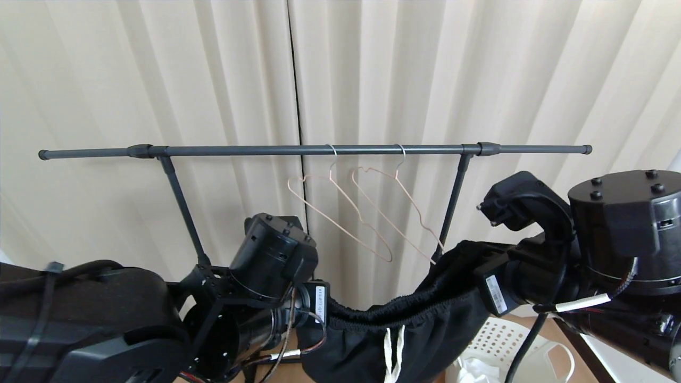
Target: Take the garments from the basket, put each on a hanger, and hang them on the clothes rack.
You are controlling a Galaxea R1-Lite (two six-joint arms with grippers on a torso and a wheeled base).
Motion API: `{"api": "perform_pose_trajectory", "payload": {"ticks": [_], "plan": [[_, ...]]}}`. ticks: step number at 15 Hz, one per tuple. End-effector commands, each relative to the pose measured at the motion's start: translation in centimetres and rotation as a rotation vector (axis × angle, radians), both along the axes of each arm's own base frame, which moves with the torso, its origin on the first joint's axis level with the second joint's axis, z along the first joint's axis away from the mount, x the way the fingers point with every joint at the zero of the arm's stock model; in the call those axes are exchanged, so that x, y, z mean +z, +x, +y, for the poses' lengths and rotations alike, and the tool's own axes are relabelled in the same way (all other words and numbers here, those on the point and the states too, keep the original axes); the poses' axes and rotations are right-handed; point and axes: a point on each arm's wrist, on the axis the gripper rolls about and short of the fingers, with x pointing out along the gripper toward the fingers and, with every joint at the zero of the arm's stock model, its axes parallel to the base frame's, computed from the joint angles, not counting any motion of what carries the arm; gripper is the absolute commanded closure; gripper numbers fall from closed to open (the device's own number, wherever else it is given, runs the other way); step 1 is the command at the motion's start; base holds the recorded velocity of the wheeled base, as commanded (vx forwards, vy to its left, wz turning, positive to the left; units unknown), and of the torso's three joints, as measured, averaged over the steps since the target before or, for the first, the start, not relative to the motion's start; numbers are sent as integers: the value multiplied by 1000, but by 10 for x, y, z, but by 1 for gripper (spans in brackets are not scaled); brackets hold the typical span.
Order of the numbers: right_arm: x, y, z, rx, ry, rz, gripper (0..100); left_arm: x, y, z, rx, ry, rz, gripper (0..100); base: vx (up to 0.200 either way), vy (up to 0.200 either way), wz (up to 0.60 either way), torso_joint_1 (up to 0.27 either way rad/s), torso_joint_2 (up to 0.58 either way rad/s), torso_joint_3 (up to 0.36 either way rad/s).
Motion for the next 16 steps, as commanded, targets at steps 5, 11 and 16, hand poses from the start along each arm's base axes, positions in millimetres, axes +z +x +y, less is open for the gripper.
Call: {"api": "perform_pose_trajectory", "payload": {"ticks": [5, 11, 16], "plan": [[-16, 0, -24, -75, -152, 152, 100, 38, -1, 21, 19, 8, -45, 100, 0, 0, 0, 0, 0, 0], [-18, 0, -60, -178, -171, 163, 100, 31, 6, 43, 87, 41, -22, 100, 0, 0, 0, 0, 0, 0], [-17, -7, -71, -179, -154, 162, 100, 38, 6, 42, 68, 34, -49, 100, 0, 0, 0, 0, 0, 0]]}}
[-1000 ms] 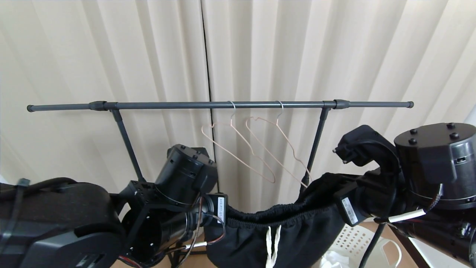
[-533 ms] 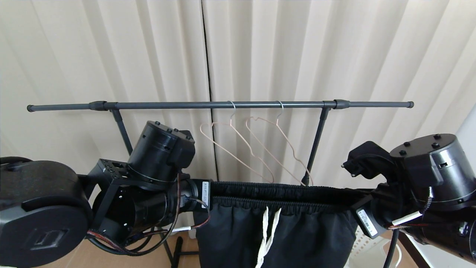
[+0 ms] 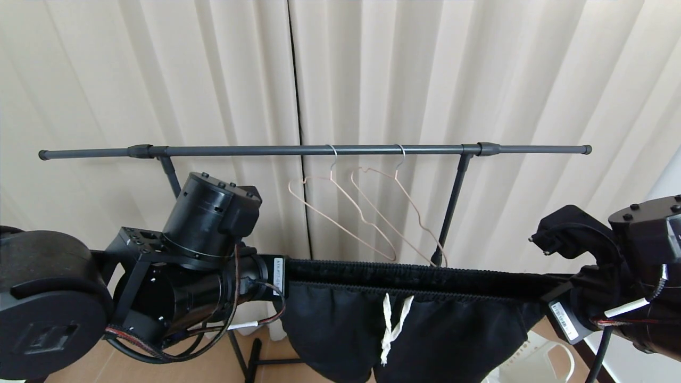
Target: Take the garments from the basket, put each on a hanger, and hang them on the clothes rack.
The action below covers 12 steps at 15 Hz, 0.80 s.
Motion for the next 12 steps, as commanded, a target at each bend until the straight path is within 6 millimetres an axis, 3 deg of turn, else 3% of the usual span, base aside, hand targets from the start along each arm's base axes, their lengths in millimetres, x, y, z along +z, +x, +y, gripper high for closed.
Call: {"api": "perform_pose_trajectory", "payload": {"ticks": [1, 4, 6, 8, 12], "plan": [[1, -3, -2, 9, 16, -6, 100, 8, 2, -2, -19, -5, -29, 100, 0, 0, 0, 0, 0, 0], [2, -5, 0, 55, 54, 9, 100, 21, 12, -10, -34, -21, -69, 100, 0, 0, 0, 0, 0, 0], [4, -16, 7, 177, 109, 39, 100, 38, 34, -28, -48, -45, -131, 100, 0, 0, 0, 0, 0, 0], [4, -20, 9, 231, 144, 54, 100, 43, 47, -37, -57, -69, -147, 100, 0, 0, 0, 0, 0, 0], [6, -40, 38, 403, 286, 110, 100, 57, 81, -53, -126, -131, -188, 100, 0, 0, 0, 0, 0, 0]]}}
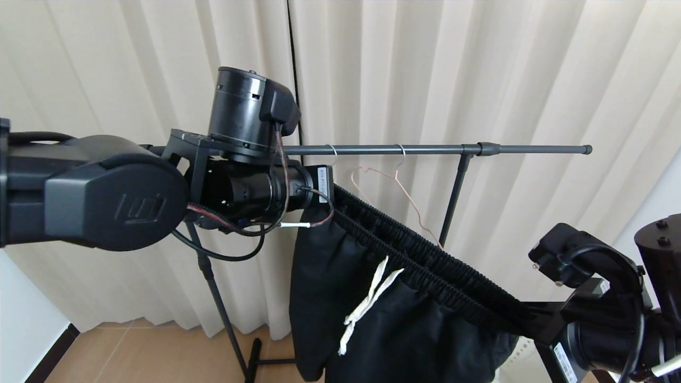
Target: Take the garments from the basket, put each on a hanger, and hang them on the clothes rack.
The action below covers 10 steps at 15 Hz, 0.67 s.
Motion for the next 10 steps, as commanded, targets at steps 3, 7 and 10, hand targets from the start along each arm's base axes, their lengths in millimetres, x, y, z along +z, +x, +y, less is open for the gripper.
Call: {"api": "perform_pose_trajectory", "payload": {"ticks": [3, 7, 10], "plan": [[0, -22, 45, 177, 98, 65, 100, -3, 31, -17, -35, -6, -22, 100, 0, 0, 0, 0, 0, 0], [1, -31, 98, 216, 196, 145, 100, 5, 37, -23, -74, -39, -42, 100, 0, 0, 0, 0, 0, 0], [2, -39, 132, 210, 261, 206, 100, 7, 34, -25, -101, -17, -57, 100, 0, 0, 0, 0, 0, 0]]}}
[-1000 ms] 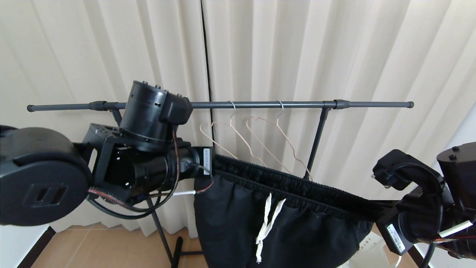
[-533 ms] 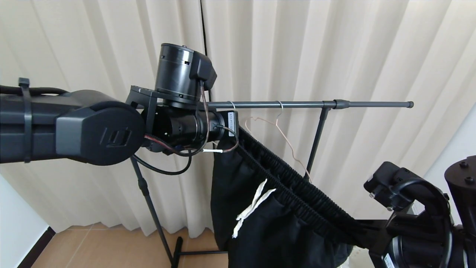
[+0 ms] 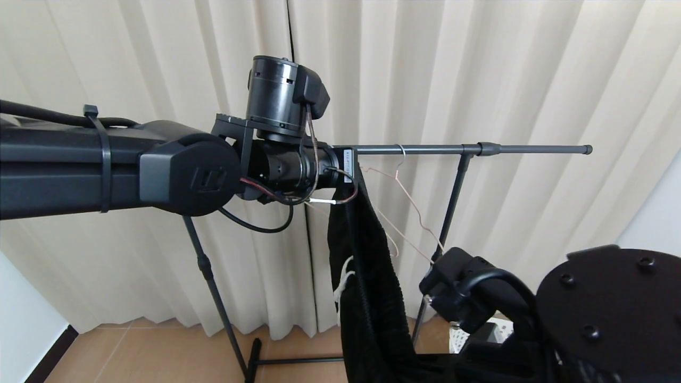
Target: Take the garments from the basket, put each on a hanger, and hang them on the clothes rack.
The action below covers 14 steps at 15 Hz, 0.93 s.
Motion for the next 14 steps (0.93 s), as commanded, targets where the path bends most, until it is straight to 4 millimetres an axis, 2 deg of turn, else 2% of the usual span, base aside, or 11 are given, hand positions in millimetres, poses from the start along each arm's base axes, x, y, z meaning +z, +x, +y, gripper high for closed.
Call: {"api": "perform_pose_trajectory", "payload": {"ticks": [1, 3, 5, 7, 8, 9, 11, 13, 14], "plan": [[-11, -4, 29, 22, -17, 39, 100, 0, 0, -1, -4, 2, -4, 100, 0, 0, 0, 0, 0, 0], [-14, -5, 47, -17, -4, 55, 100, 1, -2, -3, -12, 3, -4, 100, 0, 0, 0, 0, 0, 0], [-16, -2, 55, -75, 10, 62, 100, 0, -2, -3, -12, 2, -2, 100, 0, 0, 0, 0, 0, 0], [-15, -2, 54, -101, 20, 61, 100, -2, -3, -4, -12, 9, 4, 100, 0, 0, 0, 0, 0, 0], [-11, -1, 49, -111, 31, 60, 100, -1, -4, -3, -12, 7, 2, 100, 0, 0, 0, 0, 0, 0], [-4, 0, 34, -130, 48, 50, 100, 3, -6, -1, -10, 3, -3, 100, 0, 0, 0, 0, 0, 0], [1, 4, 18, -161, 50, 41, 100, 4, -10, 5, -8, 18, 2, 100, 0, 0, 0, 0, 0, 0], [-1, 11, -10, -241, -41, 9, 100, 8, -20, 23, 0, 90, 17, 100, 0, 0, 0, 0, 0, 0], [-1, 11, -10, -241, -41, 9, 100, 8, -20, 23, 0, 90, 17, 100, 0, 0, 0, 0, 0, 0]]}}
